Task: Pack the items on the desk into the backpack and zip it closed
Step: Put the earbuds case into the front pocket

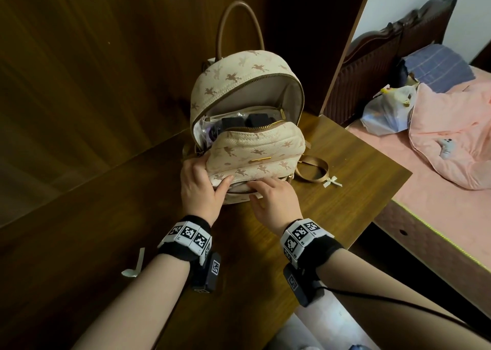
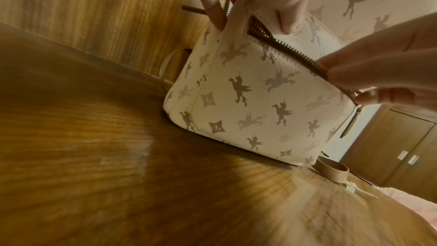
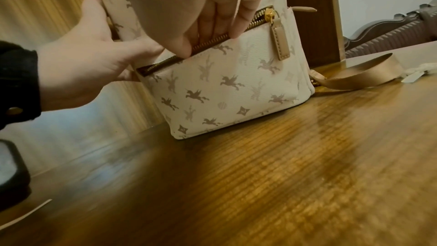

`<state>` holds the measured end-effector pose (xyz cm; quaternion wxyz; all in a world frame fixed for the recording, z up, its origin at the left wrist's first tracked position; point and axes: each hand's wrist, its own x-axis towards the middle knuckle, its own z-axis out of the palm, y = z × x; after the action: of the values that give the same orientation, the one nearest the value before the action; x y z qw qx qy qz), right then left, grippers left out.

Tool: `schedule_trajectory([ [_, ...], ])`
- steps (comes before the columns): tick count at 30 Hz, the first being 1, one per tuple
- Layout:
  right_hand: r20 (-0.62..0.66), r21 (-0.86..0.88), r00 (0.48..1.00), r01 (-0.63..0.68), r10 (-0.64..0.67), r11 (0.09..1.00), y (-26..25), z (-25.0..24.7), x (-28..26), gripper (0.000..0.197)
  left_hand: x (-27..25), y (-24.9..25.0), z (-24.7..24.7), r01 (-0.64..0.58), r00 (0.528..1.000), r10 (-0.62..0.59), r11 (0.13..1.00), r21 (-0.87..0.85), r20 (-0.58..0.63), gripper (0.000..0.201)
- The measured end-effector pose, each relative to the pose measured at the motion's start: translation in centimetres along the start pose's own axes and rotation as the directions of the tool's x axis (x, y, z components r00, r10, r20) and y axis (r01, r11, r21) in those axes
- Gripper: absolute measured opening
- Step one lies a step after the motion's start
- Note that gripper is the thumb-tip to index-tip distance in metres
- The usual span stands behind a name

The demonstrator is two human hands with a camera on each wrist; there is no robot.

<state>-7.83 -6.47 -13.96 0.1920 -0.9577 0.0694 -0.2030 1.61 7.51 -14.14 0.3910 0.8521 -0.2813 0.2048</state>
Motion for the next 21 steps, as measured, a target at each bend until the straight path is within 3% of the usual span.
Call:
schedule_trajectory([
  [5, 0.074, 0.005, 0.997, 0.019, -0.02, 1.0, 0.2, -0.1, 0.0, 0.034, -0.1, -0.2, 0.1, -0.008, 1.0, 0.008, 1.0, -0.003, -0.008, 0.065],
  [12, 0.136, -0.047, 0.99, -0.032, 0.038, 0.998, -0.4, 0.1, 0.1, 0.038, -0.3, -0.1, 0.2, -0.027, 0.999, 0.028, 1.0, 0.007, -0.035, 0.063],
  [21, 0.389, -0.123, 0.912, -0.09, 0.131, 0.988, -1.0, -1.2, 0.9, 0.047, -0.2, 0.0, 0.1, -0.031, 0.999, 0.031, 0.999, 0.007, -0.033, 0.063],
])
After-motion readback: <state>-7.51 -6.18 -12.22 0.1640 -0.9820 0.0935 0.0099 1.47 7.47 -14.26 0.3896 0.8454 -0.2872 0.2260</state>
